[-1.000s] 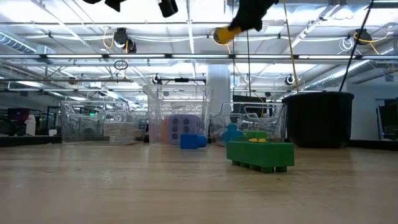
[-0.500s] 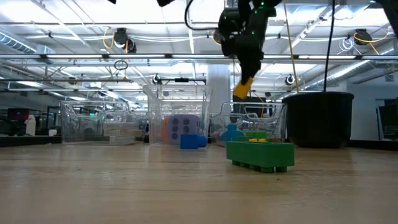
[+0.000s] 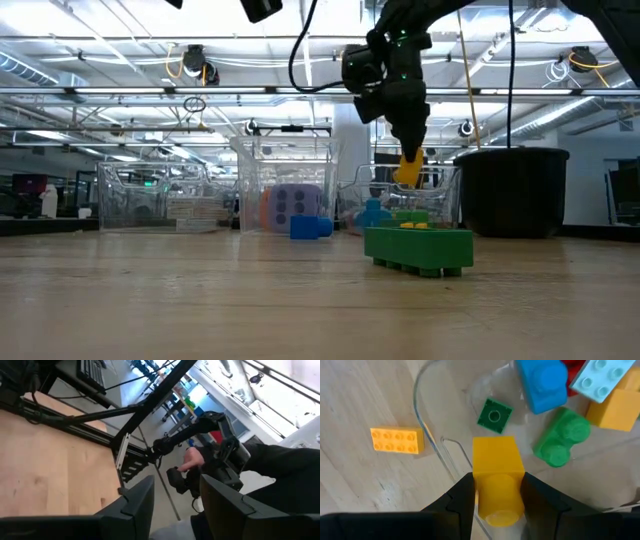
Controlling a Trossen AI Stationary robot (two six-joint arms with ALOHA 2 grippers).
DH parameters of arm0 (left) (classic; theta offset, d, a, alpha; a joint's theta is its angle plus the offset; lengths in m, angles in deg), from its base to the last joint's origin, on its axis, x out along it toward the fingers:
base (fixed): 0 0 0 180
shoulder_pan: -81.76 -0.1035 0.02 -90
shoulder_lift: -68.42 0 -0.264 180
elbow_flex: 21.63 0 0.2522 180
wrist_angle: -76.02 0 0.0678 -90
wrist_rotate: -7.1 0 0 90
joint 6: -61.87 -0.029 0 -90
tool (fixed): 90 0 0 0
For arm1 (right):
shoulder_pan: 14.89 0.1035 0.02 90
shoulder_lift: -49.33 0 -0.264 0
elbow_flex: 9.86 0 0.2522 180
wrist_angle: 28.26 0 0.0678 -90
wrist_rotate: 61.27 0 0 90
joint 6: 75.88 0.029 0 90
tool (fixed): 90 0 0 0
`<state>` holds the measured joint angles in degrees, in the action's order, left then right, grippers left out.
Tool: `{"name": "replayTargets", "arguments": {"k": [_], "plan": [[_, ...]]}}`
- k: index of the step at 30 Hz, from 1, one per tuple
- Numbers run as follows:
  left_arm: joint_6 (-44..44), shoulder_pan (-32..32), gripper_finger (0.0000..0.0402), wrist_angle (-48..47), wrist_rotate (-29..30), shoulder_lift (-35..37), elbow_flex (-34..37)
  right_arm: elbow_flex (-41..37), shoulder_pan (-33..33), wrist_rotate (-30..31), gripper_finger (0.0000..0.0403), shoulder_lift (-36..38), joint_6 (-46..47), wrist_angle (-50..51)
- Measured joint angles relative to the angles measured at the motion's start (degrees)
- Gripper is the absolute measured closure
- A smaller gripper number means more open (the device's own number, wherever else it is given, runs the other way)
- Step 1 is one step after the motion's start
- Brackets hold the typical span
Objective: Pick & Place Toys
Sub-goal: Put the left yellow game piece into the right transparent bin
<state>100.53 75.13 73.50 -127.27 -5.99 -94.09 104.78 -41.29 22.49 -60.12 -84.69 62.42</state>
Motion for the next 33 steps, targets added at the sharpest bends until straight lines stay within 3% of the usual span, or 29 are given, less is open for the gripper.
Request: {"name": "replayTargets", "arguments": {"k": [10, 24, 33], "plan": [[-0.98, 2.01, 0.0241, 0.05, 1.43, 0.00, 0.00, -0.25, -0.37, 0.37, 0.0277, 0.14, -1.09, 0.12], [-1.45, 2.27, 0.0241, -0.53, 4.89, 0.00, 0.00, -12.48, -0.42, 0.55, 0.0277, 0.11, 1.42, -7.99], [-1.45, 2.23, 0.0241, -0.78, 7.00, -0.02, 0.00, -13.81, -0.42, 0.37, 0.0275, 0.11, 2.06, -11.62]]}}
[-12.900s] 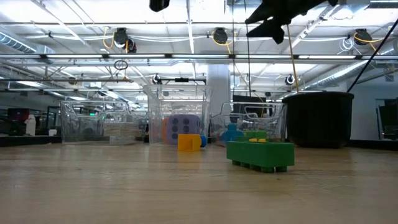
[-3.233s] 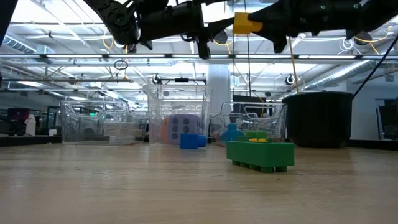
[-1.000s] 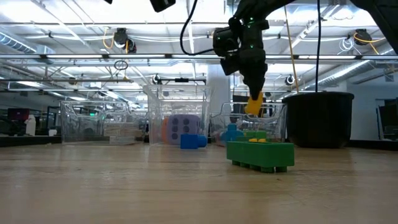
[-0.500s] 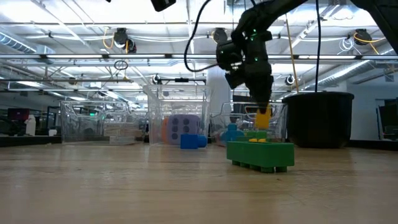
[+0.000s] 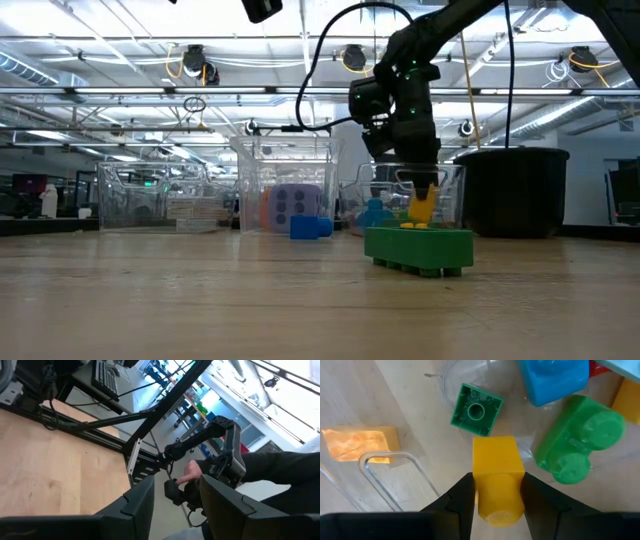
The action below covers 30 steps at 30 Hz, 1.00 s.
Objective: Pick & Place Toys
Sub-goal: Put the left yellow game piece into the right transparent bin, then put the dark green game piece into the right transparent bin
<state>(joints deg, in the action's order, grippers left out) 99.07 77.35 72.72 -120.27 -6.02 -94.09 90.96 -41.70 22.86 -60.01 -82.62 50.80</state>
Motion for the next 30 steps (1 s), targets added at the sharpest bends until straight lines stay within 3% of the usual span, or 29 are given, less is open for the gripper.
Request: {"name": "replayTargets", "arguments": {"k": [12, 20, 24, 30], "plan": [[0.35, 0.02, 0.0241, 0.02, 1.96, 0.00, 0.00, -0.02, -0.13, 1.72, 0.0205, 0.04, 0.02, 0.04], [0.56, -0.02, 0.0241, 0.02, 1.95, 0.00, 0.00, 0.00, -0.22, 1.62, 0.0192, 6.03, 0.59, -1.52], [0.50, -0.21, 0.0241, 0.02, 1.93, 0.00, 0.00, 0.00, -0.22, 1.57, 0.0196, 12.56, 4.23, -7.12], [-0.03, -0.90, 0.0241, -0.22, 1.95, 0.00, 0.00, 0.00, 0.07, 1.39, 0.0197, 22.64, 11.14, -23.75]]}}
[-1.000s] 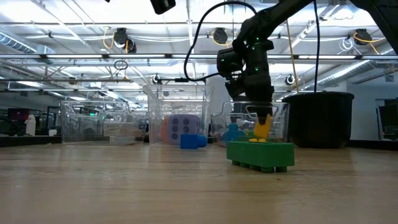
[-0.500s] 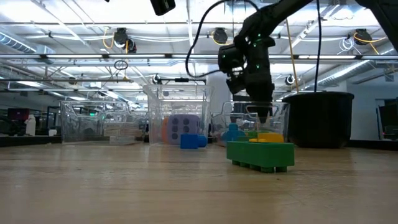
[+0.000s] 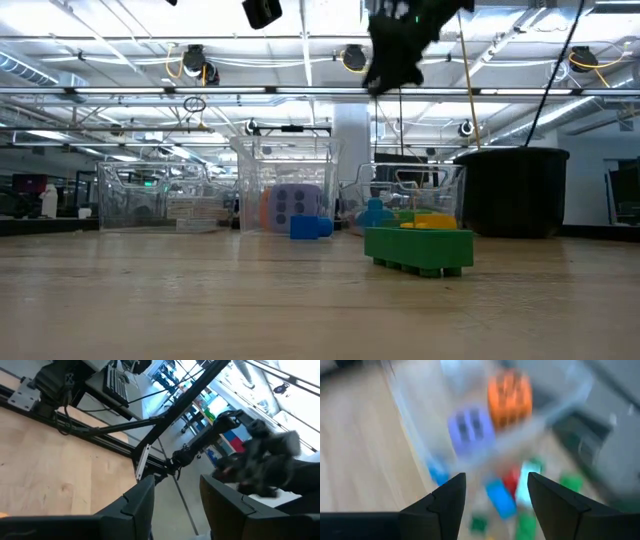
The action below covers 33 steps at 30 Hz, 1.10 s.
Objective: Pick & Place Toys
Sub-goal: Put the dark green game piece into the right transparent bin
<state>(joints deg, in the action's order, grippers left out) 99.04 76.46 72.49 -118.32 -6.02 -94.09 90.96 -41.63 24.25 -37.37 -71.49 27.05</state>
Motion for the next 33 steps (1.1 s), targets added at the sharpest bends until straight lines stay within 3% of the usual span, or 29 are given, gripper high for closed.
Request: {"name": "replayTargets", "arguments": {"k": [8, 11, 18, 26, 30, 33], "plan": [[0.27, 0.76, 0.0241, -2.70, 0.33, 0.00, 0.00, 0.07, 1.96, -0.08, 0.0198, 7.10, 9.85, -21.75], [0.62, 2.78, 0.0241, -3.30, 3.98, -0.02, 0.00, 0.07, 3.41, -0.06, 0.0196, 7.61, 12.72, -26.30], [0.76, 11.16, 0.0241, -3.24, 19.13, -0.02, 0.00, -1.23, 9.57, -0.15, 0.0195, 7.44, 14.20, -26.35], [3.08, 20.96, 0.0241, -3.13, 39.77, -1.82, 0.00, -15.38, 24.42, -0.10, 0.0201, 9.84, 17.52, -28.99], [9.11, 25.24, 0.0241, -2.00, 48.56, -4.23, 0.01, -26.48, 36.14, -0.04, 0.0202, 9.64, 24.12, -42.01], [12.99, 28.36, 0.0241, 1.42, 52.69, -6.86, 0.00, -34.02, 44.58, 1.55, 0.0202, 9.47, 27.58, -58.11]]}}
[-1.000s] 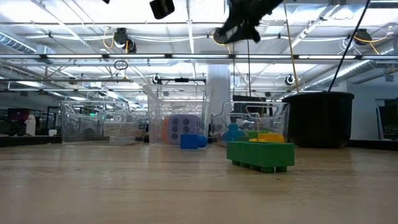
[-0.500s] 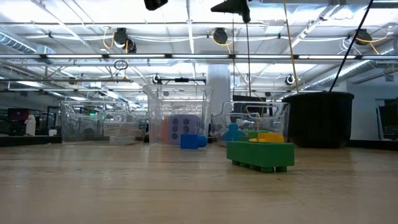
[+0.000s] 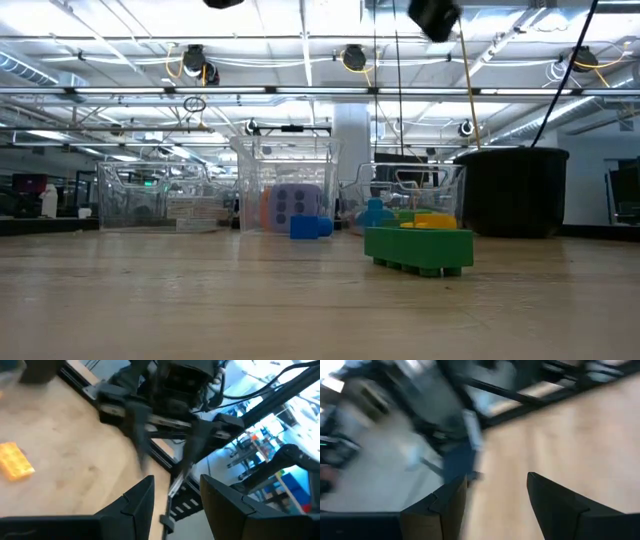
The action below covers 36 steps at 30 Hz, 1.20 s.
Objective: Pick & Place Toys
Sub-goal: Put the dark green game piece into the right transparent bin
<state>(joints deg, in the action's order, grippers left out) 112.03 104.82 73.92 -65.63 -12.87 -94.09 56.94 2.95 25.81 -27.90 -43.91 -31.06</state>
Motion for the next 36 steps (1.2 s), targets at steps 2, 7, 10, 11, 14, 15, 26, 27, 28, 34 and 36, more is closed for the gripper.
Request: {"name": "replayTargets", "arguments": {"k": [2, 7, 10, 11, 14, 15, 26, 27, 28, 34, 36], "plan": [[1.41, 1.87, 0.0241, 3.70, 1.69, -2.41, 0.00, -3.99, 4.71, 4.17, 0.0202, -0.63, 1.65, -8.61], [4.01, 5.67, 0.0241, 11.88, 5.20, -8.64, 0.00, -8.21, 14.23, 16.35, 0.0203, -0.80, 1.98, -12.96], [5.60, 7.02, 0.0241, 17.52, 6.01, -12.89, 0.00, -8.23, 18.84, 21.01, 0.0203, -0.79, 1.40, -11.11], [6.15, 7.37, 0.0241, 19.08, 6.21, -14.15, 0.02, -8.25, 20.08, 22.77, 0.0203, -1.12, 1.28, -10.72], [8.43, 8.18, 0.0241, 22.95, 6.40, -17.36, 0.02, -7.58, 22.72, 27.97, 0.0203, -2.12, 1.46, -8.35], [8.94, 8.39, 0.0241, 24.12, 6.61, -18.28, 0.02, -7.07, 23.45, 29.30, 0.0203, -2.49, 1.87, -7.41], [7.82, 9.86, 0.0241, 26.38, 12.83, -19.02, 0.00, 5.79, 24.95, 36.74, 0.0203, -19.78, 10.15, 1.70], [7.89, 9.86, 0.0241, 26.45, 12.81, -19.02, 0.00, 7.04, 24.80, 38.25, 0.0203, -21.57, 12.31, 4.13], [8.10, 9.97, 0.0241, 26.32, 12.80, -19.04, 0.00, 8.37, 24.47, 39.74, 0.0203, -23.33, 14.86, 6.95], [8.87, 10.59, 0.0241, 25.92, 12.35, -19.04, 0.00, 14.29, 20.87, 41.93, 0.0203, -30.58, 29.60, 20.46], [8.87, 10.79, 0.0241, 25.81, 12.29, -19.04, 0.00, 14.94, 19.61, 41.79, 0.0203, -32.24, 31.59, 22.25]]}}
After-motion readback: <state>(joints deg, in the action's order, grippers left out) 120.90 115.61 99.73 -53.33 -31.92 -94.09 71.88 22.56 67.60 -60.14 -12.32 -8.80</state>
